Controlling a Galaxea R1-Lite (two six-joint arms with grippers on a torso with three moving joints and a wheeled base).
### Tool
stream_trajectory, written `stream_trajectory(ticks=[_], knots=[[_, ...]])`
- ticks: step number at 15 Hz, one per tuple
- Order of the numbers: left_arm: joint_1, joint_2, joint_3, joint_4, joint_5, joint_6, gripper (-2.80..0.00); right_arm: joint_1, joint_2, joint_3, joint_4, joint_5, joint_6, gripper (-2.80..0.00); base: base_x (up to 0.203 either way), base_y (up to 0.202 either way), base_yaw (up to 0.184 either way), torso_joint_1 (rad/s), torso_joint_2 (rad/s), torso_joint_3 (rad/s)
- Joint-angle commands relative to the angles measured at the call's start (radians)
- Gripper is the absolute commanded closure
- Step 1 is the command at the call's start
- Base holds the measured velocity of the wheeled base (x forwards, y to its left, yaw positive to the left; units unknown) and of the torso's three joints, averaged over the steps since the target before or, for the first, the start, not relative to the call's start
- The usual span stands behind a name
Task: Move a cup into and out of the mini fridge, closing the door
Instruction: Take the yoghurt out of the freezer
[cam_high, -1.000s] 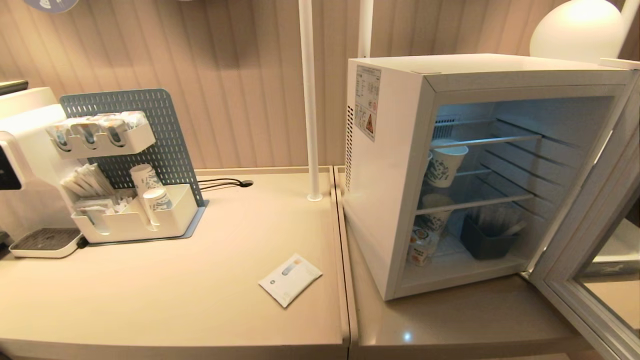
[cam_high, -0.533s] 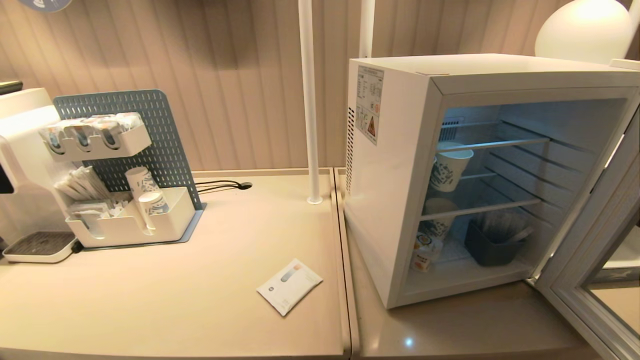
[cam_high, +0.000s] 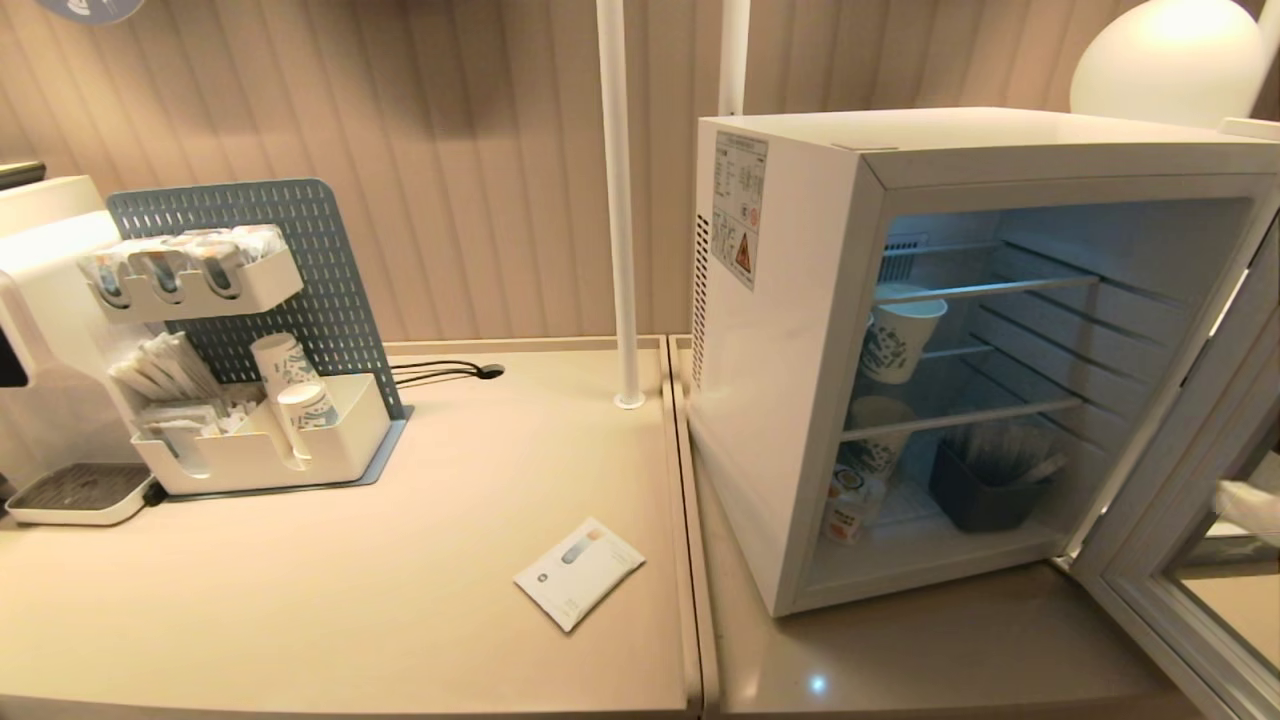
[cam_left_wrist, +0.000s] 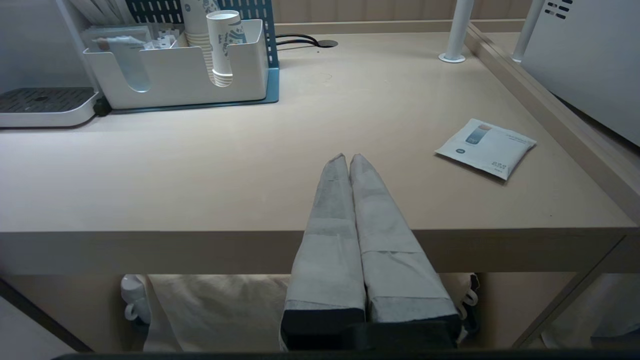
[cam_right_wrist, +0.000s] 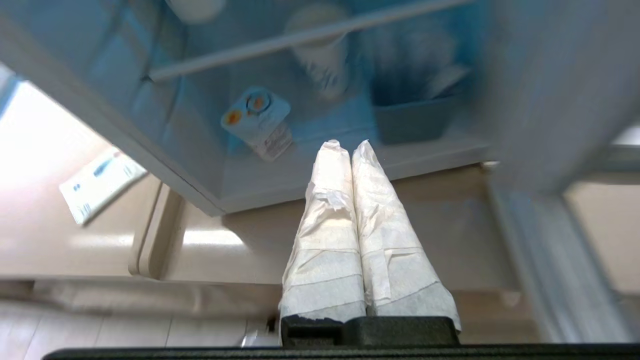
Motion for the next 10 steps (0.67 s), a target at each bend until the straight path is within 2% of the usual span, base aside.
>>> stream_trajectory(ticks=[1, 3, 5, 8, 9, 10], knots=[[0.0, 0.0, 0.001, 0.001, 0.002, -0.02, 0.0, 0.077, 0.477, -0.022, -0.178, 0.007, 0.007, 0.0, 0.0, 0.0, 0.0, 0.0, 0.0, 0.0], [0.0, 0.0, 0.002, 0.001, 0.002, -0.024, 0.0, 0.142, 0.717, -0.047, -0.345, 0.012, -0.005, 0.0, 0.0, 0.0, 0.0, 0.0, 0.0, 0.0], [0.0, 0.0, 0.002, 0.001, 0.002, -0.024, 0.0, 0.195, 0.939, -0.059, -0.585, 0.006, -0.044, 0.0, 0.0, 0.0, 0.0, 0.0, 0.0, 0.0], [0.0, 0.0, 0.0, 0.001, 0.002, -0.024, 0.0, 0.255, 1.18, -0.064, -0.932, -0.121, -0.086, 0.0, 0.0, 0.0, 0.0, 0.0, 0.0, 0.0], [0.0, 0.0, 0.002, 0.001, 0.002, -0.024, 0.0, 0.268, 1.213, -0.065, -1.015, -0.163, -0.094, 0.0, 0.0, 0.0, 0.0, 0.0, 0.0, 0.0], [0.0, 0.0, 0.0, 0.001, 0.002, -0.024, 0.0, 0.274, 1.213, -0.059, -1.029, -0.182, -0.096, 0.0, 0.0, 0.0, 0.0, 0.0, 0.0, 0.0]])
